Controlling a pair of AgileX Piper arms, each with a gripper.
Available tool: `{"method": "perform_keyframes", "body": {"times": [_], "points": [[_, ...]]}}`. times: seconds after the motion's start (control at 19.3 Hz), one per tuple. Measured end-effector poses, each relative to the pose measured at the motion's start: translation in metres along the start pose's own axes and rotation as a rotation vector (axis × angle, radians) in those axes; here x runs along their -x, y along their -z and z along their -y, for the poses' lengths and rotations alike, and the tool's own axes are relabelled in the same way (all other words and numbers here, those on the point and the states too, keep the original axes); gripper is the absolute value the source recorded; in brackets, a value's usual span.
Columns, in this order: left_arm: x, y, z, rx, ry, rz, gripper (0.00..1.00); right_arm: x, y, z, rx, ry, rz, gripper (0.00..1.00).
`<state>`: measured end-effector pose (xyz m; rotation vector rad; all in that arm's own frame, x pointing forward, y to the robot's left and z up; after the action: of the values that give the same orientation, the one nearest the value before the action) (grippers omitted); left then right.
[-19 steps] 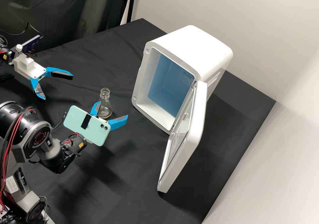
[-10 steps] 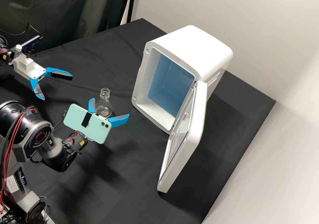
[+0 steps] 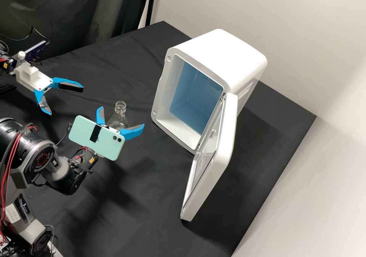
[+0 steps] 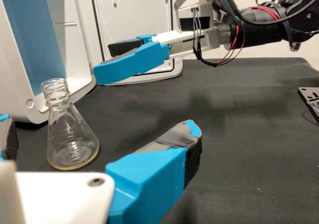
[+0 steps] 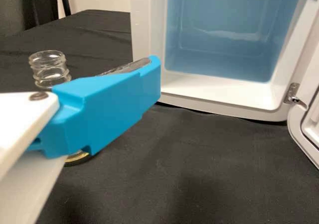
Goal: Place the flask in the incubator
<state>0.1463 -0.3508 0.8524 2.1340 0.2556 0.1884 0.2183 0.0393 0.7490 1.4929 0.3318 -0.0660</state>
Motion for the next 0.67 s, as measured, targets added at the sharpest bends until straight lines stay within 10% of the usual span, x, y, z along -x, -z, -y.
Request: {"method": "perform_keyframes", "body": {"times": [0.21, 0.26, 0.67], "points": [[0.0001, 0.0001, 0.0000, 0.000, 0.000, 0.000, 1.00, -0.0001, 0.0015, 0.0013, 0.001, 0.006, -0.007, 1.00], [0.0001, 0.0001, 0.0000, 0.000, 0.000, 0.000, 1.00, -0.0001, 0.0015, 0.0013, 0.001, 0.006, -0.007, 0.00], [0.0005, 0.0009, 0.0000, -0.001, 0.000, -0.004, 1.00, -0.0001, 0.0028, 0.0025, 0.001, 0.011, -0.013, 0.00]]}}
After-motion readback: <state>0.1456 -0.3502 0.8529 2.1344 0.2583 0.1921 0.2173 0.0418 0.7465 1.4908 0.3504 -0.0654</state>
